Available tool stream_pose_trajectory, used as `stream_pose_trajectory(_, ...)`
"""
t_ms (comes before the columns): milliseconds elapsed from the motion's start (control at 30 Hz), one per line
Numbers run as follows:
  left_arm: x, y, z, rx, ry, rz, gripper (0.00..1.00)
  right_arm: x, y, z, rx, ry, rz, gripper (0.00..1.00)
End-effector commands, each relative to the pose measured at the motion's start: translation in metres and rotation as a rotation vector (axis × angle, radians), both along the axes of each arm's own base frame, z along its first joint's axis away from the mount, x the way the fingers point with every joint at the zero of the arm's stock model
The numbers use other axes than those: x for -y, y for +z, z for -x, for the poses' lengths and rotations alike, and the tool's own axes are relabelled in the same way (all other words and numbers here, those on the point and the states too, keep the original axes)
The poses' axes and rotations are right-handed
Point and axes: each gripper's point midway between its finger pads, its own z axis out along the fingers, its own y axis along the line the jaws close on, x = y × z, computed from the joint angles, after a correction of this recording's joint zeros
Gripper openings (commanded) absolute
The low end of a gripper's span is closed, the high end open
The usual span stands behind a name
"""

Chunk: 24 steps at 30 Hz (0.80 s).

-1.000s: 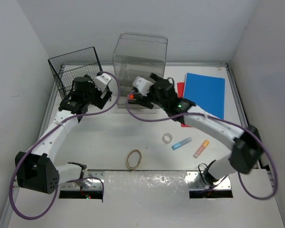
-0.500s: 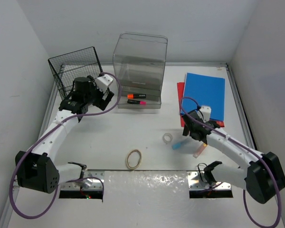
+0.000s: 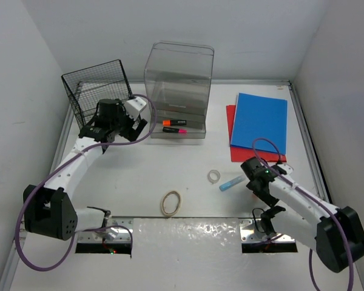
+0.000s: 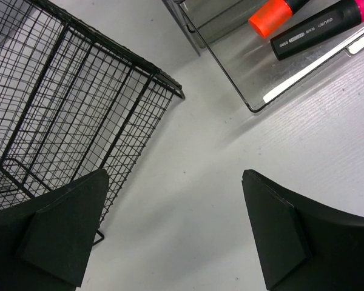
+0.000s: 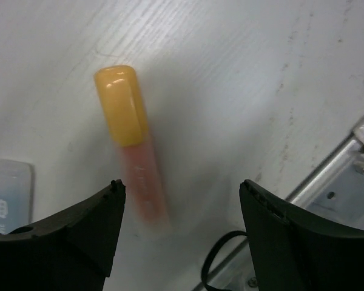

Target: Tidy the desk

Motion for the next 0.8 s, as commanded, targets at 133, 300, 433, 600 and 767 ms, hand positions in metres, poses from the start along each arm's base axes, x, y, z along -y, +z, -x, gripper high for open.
stream_pose_trajectory(133,0.003,0.016,-0.006,0.043,-0.010,0.011,0.91,-0.024,-0.009,-0.040,0.146,0.044,-0.135,0.72)
stream_pose_trajectory(300,0.003,0.017,-0.006,0.043,-0.010,0.011,0.91,-0.026,-0.026,-0.031,0.077,0.054,-0.146,0.66)
stream_pose_trajectory(433,0.001,0.019,-0.005,0.045,-0.008,0.005,0.90,-0.019,-0.034,-0.017,-0.006,0.043,-0.116,0.46)
stream_pose_trajectory(600,0.002,0.018,-0.004,0.040,-0.008,0.006,0.91,-0.013,-0.031,-0.019,0.040,0.094,-0.096,0.23)
stream_pose_trajectory(767,0.007,0.014,-0.003,0.033,-0.035,0.019,0.91,-0.018,0.031,-0.082,0.360,0.314,-0.031,0.00)
